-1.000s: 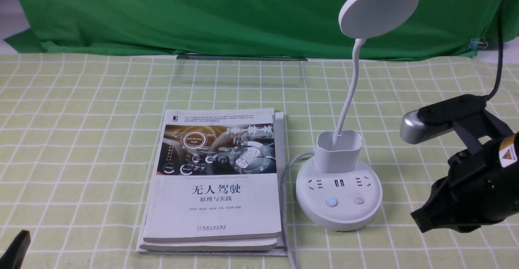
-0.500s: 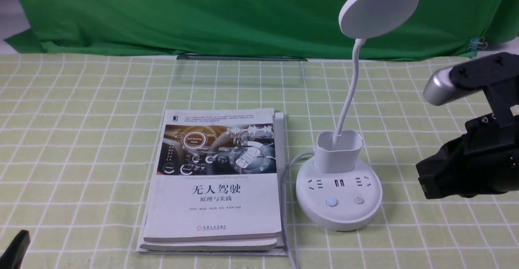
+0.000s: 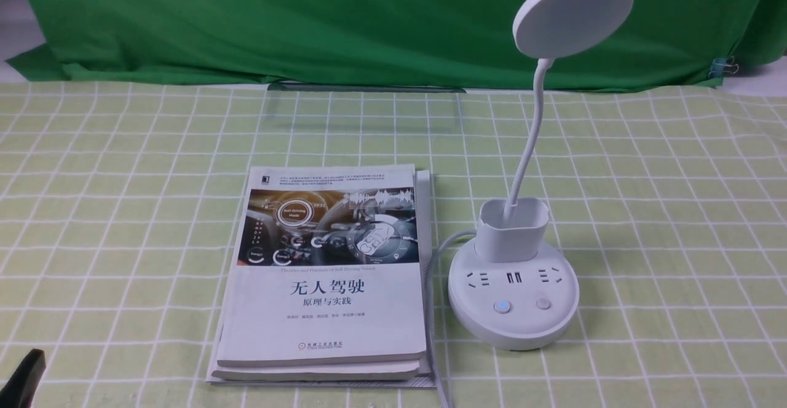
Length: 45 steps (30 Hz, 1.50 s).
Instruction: Turn off the desk lamp on the green coffee tablecloth by hand.
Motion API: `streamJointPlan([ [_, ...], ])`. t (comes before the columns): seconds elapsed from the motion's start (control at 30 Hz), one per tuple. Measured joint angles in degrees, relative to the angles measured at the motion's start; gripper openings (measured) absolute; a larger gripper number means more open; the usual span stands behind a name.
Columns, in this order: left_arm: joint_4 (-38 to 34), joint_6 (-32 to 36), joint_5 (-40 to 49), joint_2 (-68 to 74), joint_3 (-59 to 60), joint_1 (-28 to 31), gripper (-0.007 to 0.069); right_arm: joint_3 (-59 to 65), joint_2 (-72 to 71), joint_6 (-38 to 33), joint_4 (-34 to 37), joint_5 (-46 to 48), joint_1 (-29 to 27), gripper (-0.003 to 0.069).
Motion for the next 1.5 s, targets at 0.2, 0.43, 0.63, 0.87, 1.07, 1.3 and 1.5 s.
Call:
streamJointPlan([
  [0.2, 0.14, 0.0, 0.0, 0.0, 0.0, 0.0, 0.0243, 8.74, -11.58, -0.14, -0.01, -2.6, -2.88, 0.0041],
  [0.43, 0.21, 0.0, 0.04, 0.0, 0.0, 0.0, 0.0243, 9.1, -15.15, -1.94, -1.6, 1.97, -3.23, 0.0041],
  [0.63, 0.26, 0.0, 0.04, 0.0, 0.0, 0.0, 0.0243, 9.1, -15.19, -0.83, -1.72, 2.28, -3.23, 0.0044],
  [0.87, 0.32, 0.0, 0.04, 0.0, 0.0, 0.0, 0.0243, 9.1, -15.19, 0.74, -1.72, 2.28, -3.26, 0.0053],
  [1.07, 0.32, 0.0, 0.04, 0.0, 0.0, 0.0, 0.0243, 9.1, -15.19, 0.98, -1.72, 2.28, -3.26, 0.006],
  [1.3, 0.34, 0.0, 0.04, 0.0, 0.0, 0.0, 0.0243, 9.1, -15.19, 1.0, -1.72, 2.28, -3.26, 0.0083],
  [1.5, 0.34, 0.0, 0.04, 0.0, 0.0, 0.0, 0.0243, 9.1, -15.19, 1.07, -1.72, 2.28, -3.26, 0.0092],
])
